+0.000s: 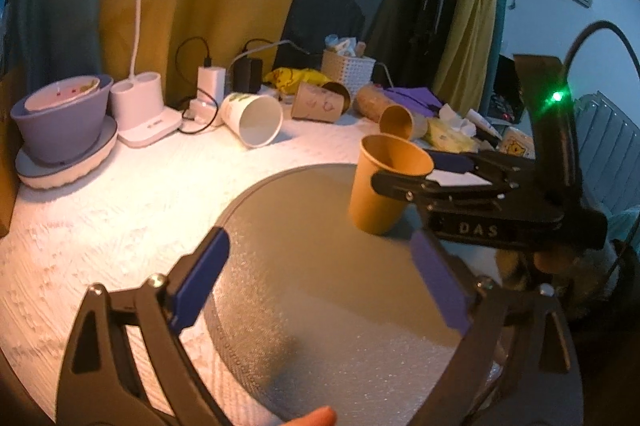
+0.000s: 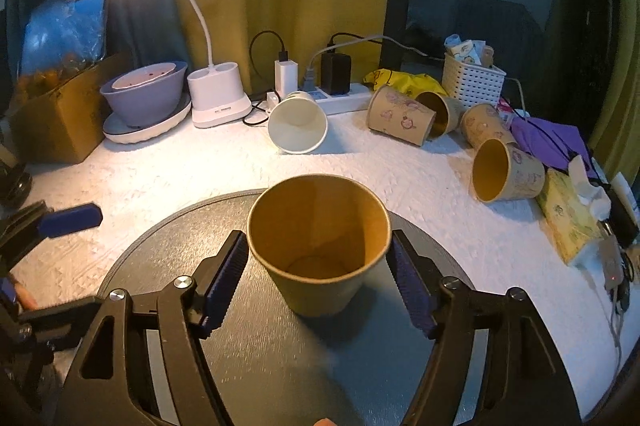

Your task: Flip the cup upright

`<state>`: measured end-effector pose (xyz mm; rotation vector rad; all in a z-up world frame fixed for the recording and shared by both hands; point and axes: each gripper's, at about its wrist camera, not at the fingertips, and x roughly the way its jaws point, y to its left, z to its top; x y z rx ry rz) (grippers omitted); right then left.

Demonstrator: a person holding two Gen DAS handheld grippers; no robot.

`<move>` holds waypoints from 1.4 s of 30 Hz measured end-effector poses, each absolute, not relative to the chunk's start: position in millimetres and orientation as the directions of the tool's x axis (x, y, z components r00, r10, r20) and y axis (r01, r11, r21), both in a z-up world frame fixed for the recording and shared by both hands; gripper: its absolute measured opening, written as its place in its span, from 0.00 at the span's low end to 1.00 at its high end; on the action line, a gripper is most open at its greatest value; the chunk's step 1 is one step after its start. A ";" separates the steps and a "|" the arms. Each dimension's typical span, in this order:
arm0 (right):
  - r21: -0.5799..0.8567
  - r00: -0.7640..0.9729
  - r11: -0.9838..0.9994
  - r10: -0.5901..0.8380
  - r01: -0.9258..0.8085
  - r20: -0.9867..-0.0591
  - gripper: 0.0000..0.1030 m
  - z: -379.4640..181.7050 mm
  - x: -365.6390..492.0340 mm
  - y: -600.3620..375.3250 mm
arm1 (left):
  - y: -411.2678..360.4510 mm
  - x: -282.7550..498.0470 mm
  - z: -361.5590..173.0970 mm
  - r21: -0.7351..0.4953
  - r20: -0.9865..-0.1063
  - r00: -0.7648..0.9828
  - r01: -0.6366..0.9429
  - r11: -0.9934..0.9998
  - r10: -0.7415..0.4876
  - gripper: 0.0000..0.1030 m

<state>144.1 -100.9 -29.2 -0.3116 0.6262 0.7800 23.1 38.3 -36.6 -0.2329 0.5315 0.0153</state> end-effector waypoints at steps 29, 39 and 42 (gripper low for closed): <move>-0.031 0.645 0.757 0.534 -0.653 -0.547 0.72 9.8 74.1 -185.2 | -17.7 -12.1 -2.4 -0.100 -0.362 0.928 0.053 0.994 -0.086 0.91; -0.027 0.687 0.770 0.552 -0.638 -0.472 0.72 29.5 62.6 -198.1 | -18.8 -22.6 9.3 -0.072 -0.288 0.955 0.053 0.996 -0.072 0.91; -0.029 0.692 0.770 0.555 -0.637 -0.461 0.72 32.5 60.8 -198.4 | -15.8 -25.5 12.1 -0.081 -0.272 0.960 0.049 0.995 -0.069 0.91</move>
